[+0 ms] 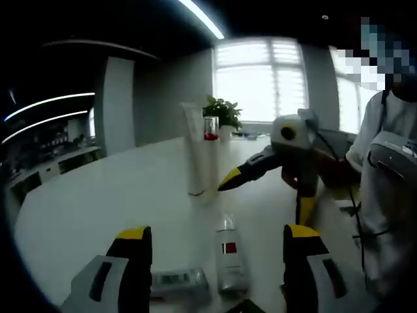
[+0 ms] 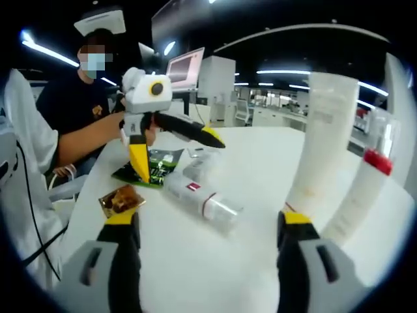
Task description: Arrange the skincare products in the storage area until every visible bottle or jar stands upright without overlapping.
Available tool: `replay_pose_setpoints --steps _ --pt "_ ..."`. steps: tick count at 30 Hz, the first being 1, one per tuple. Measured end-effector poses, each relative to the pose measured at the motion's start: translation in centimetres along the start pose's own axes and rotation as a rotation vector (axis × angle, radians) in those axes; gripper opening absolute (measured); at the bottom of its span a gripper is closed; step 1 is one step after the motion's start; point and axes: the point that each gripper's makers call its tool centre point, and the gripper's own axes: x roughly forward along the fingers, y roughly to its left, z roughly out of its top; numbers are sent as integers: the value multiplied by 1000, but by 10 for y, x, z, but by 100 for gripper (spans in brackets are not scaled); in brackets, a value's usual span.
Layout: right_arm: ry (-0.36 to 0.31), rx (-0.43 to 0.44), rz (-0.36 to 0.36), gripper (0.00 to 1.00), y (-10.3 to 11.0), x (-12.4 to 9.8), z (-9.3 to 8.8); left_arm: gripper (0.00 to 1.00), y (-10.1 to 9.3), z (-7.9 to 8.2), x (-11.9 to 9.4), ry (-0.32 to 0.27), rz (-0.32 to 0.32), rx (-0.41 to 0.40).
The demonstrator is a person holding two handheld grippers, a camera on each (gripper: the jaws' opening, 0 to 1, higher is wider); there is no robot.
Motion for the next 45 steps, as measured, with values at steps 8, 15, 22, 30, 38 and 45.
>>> replay_pose_setpoints --steps 8,15,22,30,38,45 --pt "-14 7 23 87 8 1 4 69 -10 -12 17 156 -6 2" --pt "-23 26 21 87 12 -1 3 58 -14 -9 32 198 -10 -40" --pt "-40 23 15 89 16 -11 3 48 -14 -12 47 250 -10 -76" --pt "-75 100 40 96 25 -13 -3 43 -15 -16 55 301 -19 -88" --pt "-113 127 36 100 28 -16 2 41 -19 -21 56 339 -37 -88" --pt "-111 138 49 100 31 -13 2 40 -19 -23 57 360 -44 -90"
